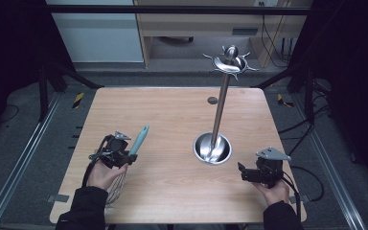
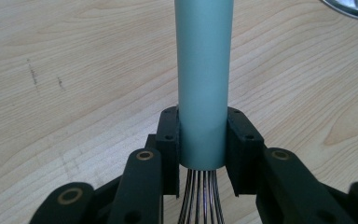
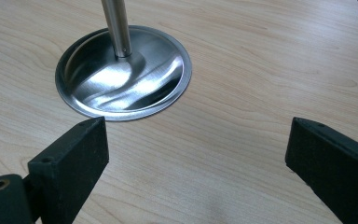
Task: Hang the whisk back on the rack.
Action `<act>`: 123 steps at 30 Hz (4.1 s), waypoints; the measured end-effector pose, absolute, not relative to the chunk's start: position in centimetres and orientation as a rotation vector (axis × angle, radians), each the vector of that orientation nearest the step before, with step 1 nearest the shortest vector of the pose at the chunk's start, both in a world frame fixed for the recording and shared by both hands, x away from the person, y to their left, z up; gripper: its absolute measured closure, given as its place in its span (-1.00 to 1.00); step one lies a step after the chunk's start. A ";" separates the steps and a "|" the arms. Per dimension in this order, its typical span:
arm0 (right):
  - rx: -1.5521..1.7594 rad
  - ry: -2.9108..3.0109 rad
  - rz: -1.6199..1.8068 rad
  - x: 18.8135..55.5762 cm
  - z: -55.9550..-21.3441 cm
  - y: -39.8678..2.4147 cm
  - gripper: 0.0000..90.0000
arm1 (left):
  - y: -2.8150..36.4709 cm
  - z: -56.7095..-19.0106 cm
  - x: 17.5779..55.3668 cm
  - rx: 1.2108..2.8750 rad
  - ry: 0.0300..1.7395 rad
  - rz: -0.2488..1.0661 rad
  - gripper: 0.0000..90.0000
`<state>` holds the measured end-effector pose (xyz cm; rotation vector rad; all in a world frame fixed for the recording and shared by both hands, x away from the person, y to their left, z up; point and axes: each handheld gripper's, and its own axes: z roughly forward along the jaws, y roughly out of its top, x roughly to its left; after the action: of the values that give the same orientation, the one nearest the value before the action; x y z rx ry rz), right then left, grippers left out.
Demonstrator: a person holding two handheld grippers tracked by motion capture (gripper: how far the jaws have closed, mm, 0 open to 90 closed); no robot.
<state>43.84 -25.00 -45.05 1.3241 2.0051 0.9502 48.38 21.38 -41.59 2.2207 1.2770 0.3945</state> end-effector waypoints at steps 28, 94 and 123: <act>1.321 1.996 0.949 43.7 -44.9 -25.0 -0.86 | 23.7 -38.1 45.1 1.980 1.176 0.518 0.53; 1.335 1.978 0.957 43.8 -44.9 -25.2 -0.86 | 19.5 -30.3 44.4 1.774 0.933 0.578 0.53; 1.335 1.975 0.964 43.9 -44.9 -25.3 -0.86 | 13.2 -28.0 45.5 1.814 0.824 0.554 0.53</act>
<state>43.90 -25.27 -44.87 1.3345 1.9752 0.9640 45.46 13.22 -28.04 1.8140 0.8245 0.5539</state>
